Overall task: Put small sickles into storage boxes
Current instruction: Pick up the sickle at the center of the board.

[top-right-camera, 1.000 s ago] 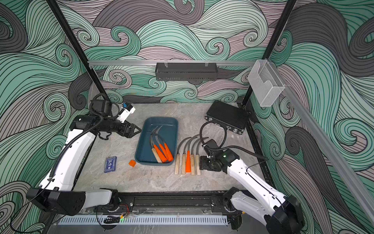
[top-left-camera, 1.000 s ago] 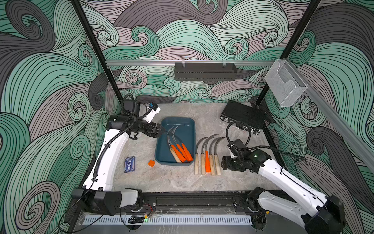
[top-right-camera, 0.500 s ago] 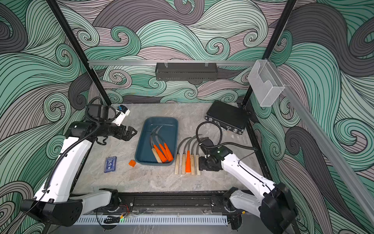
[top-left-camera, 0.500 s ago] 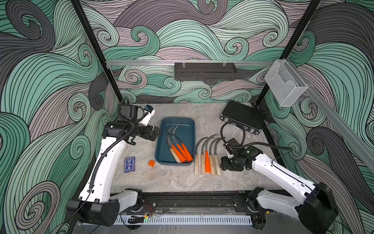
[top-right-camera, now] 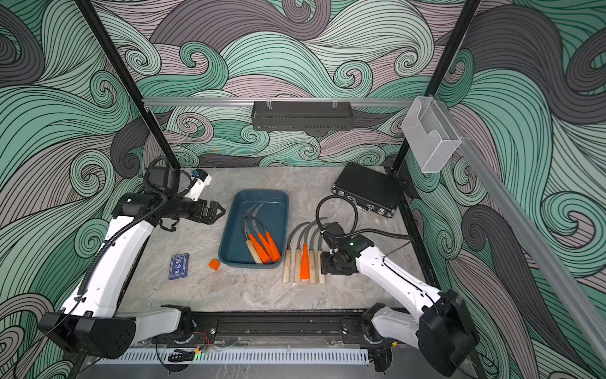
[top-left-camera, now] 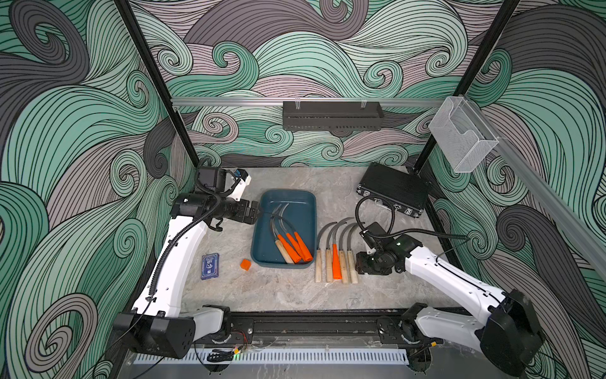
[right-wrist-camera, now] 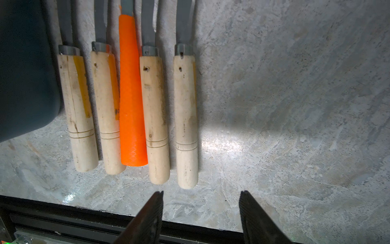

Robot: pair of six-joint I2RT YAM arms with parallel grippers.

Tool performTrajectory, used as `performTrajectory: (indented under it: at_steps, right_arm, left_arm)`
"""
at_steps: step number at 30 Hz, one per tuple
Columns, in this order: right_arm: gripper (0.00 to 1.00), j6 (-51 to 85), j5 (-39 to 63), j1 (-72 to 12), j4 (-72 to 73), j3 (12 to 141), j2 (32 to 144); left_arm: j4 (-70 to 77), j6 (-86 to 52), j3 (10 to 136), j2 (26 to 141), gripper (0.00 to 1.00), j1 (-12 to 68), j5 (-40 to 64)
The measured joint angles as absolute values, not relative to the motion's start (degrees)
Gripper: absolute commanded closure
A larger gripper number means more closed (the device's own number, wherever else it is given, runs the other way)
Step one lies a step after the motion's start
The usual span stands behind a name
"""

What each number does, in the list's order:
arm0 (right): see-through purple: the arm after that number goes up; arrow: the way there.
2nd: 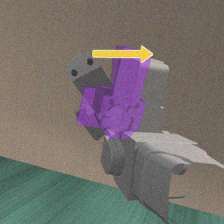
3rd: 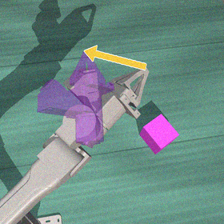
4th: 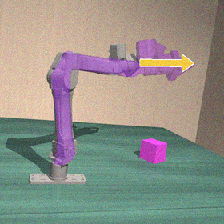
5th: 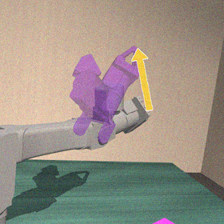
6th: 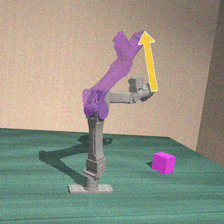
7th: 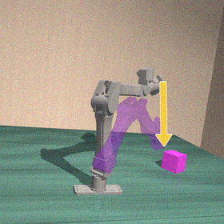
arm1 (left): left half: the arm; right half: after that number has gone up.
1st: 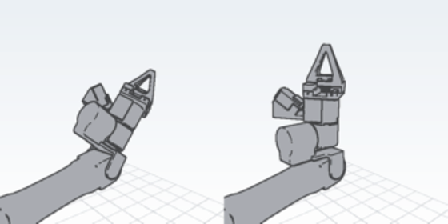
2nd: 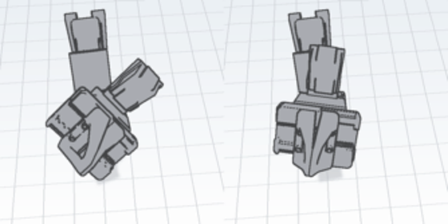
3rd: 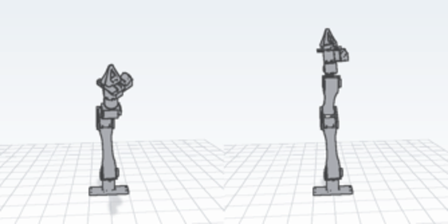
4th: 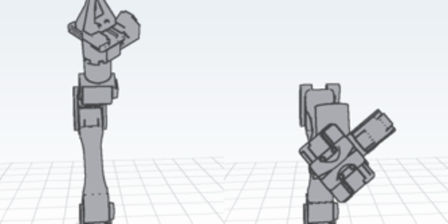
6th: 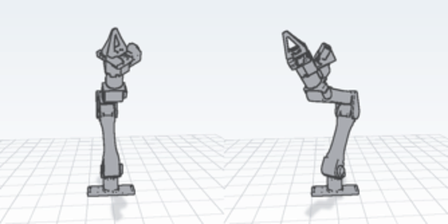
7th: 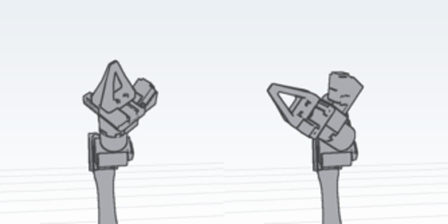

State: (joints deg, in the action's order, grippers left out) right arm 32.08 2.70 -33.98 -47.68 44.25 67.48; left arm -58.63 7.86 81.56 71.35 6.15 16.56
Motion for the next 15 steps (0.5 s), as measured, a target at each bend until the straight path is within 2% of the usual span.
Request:
performTrajectory:
  at_steps: [15]
  right_arm:
    - [0.44,31.51,3.46,-33.87,-46.70,44.25,71.40]
  left_arm:
    - [-58.43,8.99,78.61,67.26,0.03,6.15,17.52]
